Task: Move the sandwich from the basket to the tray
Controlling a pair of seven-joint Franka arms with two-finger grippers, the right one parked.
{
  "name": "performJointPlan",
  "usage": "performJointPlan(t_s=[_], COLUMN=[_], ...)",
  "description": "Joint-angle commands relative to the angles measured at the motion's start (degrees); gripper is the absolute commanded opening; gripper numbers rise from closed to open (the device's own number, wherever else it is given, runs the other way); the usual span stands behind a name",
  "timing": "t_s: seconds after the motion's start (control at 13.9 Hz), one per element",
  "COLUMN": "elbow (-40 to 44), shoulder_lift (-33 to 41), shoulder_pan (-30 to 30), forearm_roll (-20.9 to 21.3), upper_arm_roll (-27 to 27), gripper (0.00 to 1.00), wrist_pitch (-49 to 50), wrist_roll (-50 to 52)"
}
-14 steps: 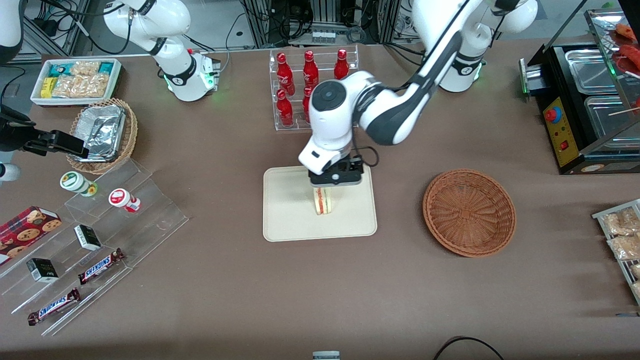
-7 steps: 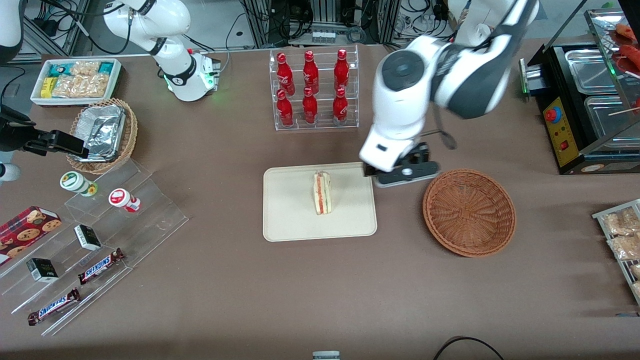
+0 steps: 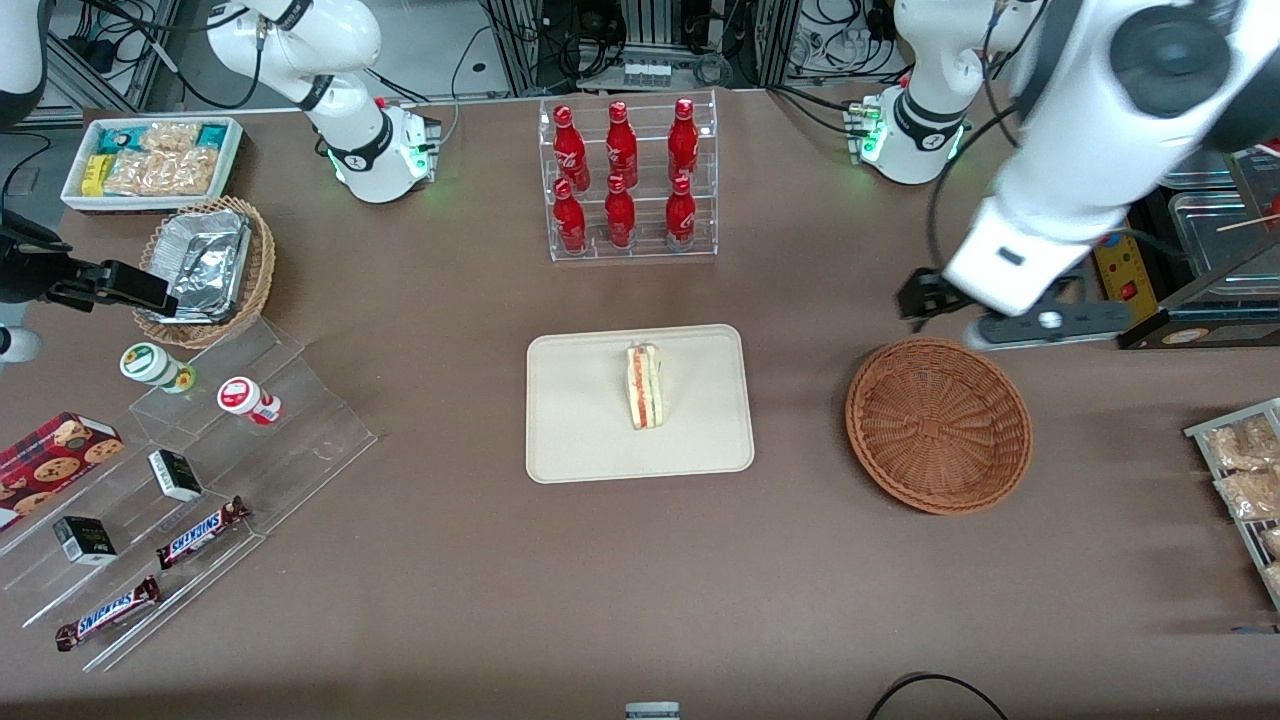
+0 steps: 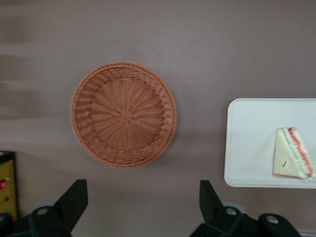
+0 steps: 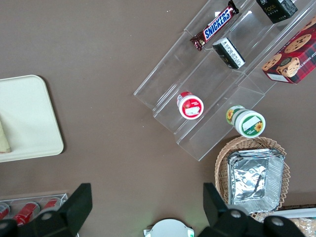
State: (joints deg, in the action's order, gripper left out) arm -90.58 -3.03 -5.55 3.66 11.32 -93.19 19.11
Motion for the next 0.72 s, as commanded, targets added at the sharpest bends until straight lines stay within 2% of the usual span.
performJointPlan(t_s=[0.0, 0.36, 0.5, 0.65], elbow=[-1.79, -4.60, -4.34, -3.29], shoulder_lift=[2.76, 6.09, 6.37, 6.11], shoulder_pan=[4.65, 9.42, 6.63, 4.77], forearm_roll=[-1.37, -2.78, -3.04, -3.22], upper_arm_roll=[0.63, 0.11, -5.41, -8.15], gripper=[1.00, 1.00, 1.00, 1.00], wrist_pitch=[2.12, 2.48, 2.57, 2.66], wrist_roll=[-7.91, -16.98, -18.14, -17.79])
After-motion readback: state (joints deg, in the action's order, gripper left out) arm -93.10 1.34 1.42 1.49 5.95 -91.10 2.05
